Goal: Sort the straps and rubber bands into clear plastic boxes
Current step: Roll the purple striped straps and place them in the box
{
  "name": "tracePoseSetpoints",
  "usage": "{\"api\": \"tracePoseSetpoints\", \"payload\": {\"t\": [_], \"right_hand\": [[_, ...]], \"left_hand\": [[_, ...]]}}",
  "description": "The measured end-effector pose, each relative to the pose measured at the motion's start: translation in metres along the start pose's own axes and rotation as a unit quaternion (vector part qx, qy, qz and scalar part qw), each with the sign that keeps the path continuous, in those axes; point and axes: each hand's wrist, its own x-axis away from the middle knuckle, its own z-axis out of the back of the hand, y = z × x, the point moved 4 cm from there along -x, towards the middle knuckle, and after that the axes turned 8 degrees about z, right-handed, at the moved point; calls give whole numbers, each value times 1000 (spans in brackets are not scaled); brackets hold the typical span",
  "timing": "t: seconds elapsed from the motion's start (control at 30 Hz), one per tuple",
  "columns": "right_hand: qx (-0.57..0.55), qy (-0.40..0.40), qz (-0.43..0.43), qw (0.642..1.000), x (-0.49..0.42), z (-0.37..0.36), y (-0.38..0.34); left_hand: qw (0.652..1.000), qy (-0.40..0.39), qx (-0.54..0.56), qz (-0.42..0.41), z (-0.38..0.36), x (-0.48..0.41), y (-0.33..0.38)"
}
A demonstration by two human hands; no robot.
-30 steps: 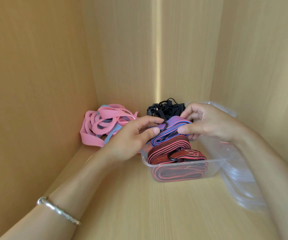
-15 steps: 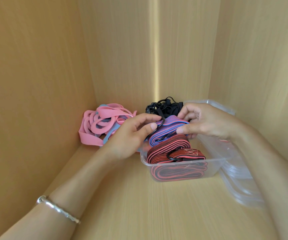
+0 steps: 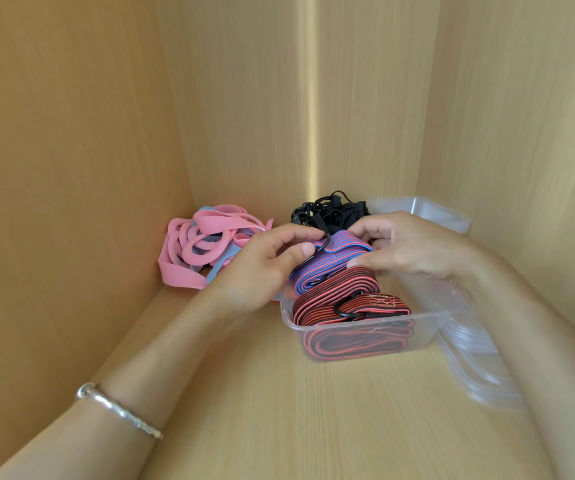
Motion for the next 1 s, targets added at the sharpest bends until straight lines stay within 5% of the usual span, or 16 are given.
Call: {"api": "tracePoseSetpoints", "payload": {"t": [0.2,0.4,1.0], "right_hand": [[73,-8,-14,997,1,0,1],[-83,11,-40,996,6,7,0],[31,21,-54,998,3,1,-3]], "left_hand": [[1000,-16,-13,-7,-1,1,-3],[999,10,-34,-27,4,1,-6],[992,22,-121,-38,5,5,-2]]}}
